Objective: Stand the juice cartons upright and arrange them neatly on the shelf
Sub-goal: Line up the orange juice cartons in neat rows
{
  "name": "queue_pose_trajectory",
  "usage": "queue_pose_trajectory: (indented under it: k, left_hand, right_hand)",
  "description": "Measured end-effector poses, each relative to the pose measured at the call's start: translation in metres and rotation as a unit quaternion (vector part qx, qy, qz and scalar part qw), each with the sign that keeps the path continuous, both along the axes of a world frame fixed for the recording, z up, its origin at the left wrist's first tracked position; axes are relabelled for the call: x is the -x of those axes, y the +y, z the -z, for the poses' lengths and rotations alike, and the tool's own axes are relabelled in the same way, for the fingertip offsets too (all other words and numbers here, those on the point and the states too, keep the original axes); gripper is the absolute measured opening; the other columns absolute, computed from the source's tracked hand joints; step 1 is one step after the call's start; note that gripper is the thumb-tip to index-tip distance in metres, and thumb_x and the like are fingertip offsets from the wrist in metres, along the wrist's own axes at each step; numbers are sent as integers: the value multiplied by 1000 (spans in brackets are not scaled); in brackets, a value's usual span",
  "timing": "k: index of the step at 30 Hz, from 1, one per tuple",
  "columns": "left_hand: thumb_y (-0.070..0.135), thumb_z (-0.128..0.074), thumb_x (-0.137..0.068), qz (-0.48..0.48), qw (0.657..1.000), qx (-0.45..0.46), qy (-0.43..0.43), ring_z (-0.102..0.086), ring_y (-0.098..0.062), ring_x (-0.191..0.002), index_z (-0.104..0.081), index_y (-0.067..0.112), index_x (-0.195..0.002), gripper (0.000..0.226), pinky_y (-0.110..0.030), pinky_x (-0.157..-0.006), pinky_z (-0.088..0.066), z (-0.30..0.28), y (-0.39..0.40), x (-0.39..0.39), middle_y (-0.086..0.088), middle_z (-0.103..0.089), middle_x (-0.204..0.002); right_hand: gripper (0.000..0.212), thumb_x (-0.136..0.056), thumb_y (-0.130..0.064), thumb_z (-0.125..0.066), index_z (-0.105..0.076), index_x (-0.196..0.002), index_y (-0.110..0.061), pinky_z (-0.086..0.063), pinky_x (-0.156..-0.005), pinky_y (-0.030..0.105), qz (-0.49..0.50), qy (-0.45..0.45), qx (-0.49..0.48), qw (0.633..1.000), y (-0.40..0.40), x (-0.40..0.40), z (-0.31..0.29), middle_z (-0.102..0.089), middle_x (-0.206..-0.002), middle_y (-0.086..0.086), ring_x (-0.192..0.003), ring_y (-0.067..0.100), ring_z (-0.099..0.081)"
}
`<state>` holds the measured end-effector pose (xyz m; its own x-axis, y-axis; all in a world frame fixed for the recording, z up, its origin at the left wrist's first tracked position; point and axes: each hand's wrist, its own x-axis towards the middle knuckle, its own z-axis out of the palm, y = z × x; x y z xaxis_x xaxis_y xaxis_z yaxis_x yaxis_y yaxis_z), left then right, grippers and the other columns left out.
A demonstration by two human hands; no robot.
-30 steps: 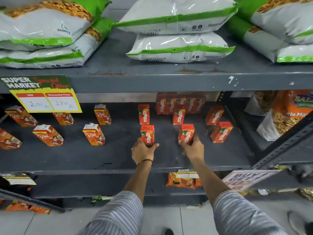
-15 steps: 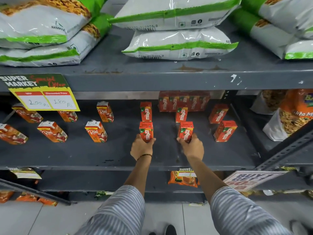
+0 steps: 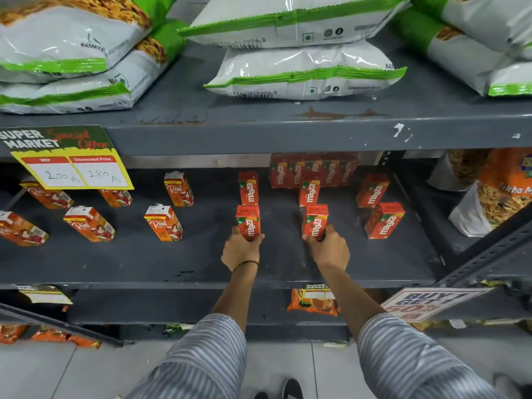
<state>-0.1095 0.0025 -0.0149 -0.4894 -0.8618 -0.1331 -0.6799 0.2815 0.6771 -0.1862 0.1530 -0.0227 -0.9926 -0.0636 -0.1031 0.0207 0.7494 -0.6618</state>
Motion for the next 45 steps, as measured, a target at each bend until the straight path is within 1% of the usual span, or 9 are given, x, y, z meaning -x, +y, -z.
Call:
queue_pose_trajectory:
  k: [6, 10, 16, 27, 32, 36, 40, 42, 45]
  left_hand:
    - [45, -74, -71, -2, 1000, -6, 1, -66, -32, -97, -56, 12, -106, 52, -42, -79, -52, 0, -2, 0, -11, -69, -106]
    - [46, -74, -70, -2, 1000, -7, 5, -66, -31, -95, -57, 12, -105, 51, -39, -76, -51, 0, -2, 0, -11, -70, -104]
    - [47, -74, -70, -6, 1000, -7, 4, -67, -30, -94, -58, 13, -104, 52, -39, -74, -52, 1, -2, 0, -10, -71, -103]
    - [46, -75, -68, -8, 1000, -3, -2, -67, -31, -92, -58, 13, -102, 50, -39, -73, -51, 0, -7, 0, -11, -71, -99]
    - [44, -77, -67, -5, 1000, -3, 6, -67, -33, -90, -54, 12, -103, 53, -40, -72, -51, 2, -5, -4, -12, -71, -99]
    - [40, -78, -67, 16, 1000, 13, 18, -65, -34, -98, -45, 12, -120, 68, -45, -77, -52, 12, -1, -12, -13, -68, -109]
    - [38, -79, -67, 19, 999, 26, 32, -63, -36, -102, -39, 13, -130, 78, -47, -78, -53, 18, 2, -15, -15, -66, -114]
    - [38, -78, -67, 17, 999, 28, 33, -64, -37, -101, -39, 13, -129, 77, -47, -77, -53, 19, 3, -14, -15, -66, -114]
    - [38, -79, -67, 11, 999, 25, 40, -64, -37, -100, -43, 13, -127, 75, -47, -77, -53, 20, 5, -14, -16, -67, -112]
  right_hand:
    - [53, -81, -43, -66, -51, -123, -16, -51, -86, 42, -14, 2, -22, 1000, -1, 1, 0, -67, -114, 12, -107, 32, -62]
    - [51, -82, -40, -66, -52, -124, -16, -52, -88, 43, -17, 1, -19, 1000, 1, 0, 3, -67, -115, 12, -108, 31, -62]
    - [46, -84, -36, -64, -53, -122, -13, -52, -89, 43, -4, -2, -14, 1000, -1, 0, 4, -66, -117, 13, -109, 32, -62]
    - [44, -83, -38, -65, -56, -119, -15, -52, -87, 43, -3, 1, -13, 1000, -1, 1, 5, -67, -114, 14, -106, 33, -63]
    - [44, -85, -27, -66, -53, -125, -16, -48, -94, 44, -9, -9, 34, 999, 8, -2, 10, -65, -120, 13, -112, 33, -60]
    - [41, -88, -23, -62, -54, -127, -12, -46, -96, 41, 51, 58, 76, 994, 31, -12, 17, -60, -121, 16, -114, 33, -55]
    - [29, -87, -21, -62, -59, -108, -2, -44, -91, 43, 139, 120, 75, 980, 60, -14, 25, -56, -112, 19, -108, 36, -52]
    - [33, -84, -23, -65, -55, -105, 1, -44, -91, 45, 193, 115, 84, 971, 71, -8, 23, -52, -112, 22, -107, 39, -51]
    - [52, -78, -24, -73, -48, -114, 4, -43, -92, 46, 238, 87, 97, 962, 84, 9, 17, -49, -120, 25, -112, 42, -50]
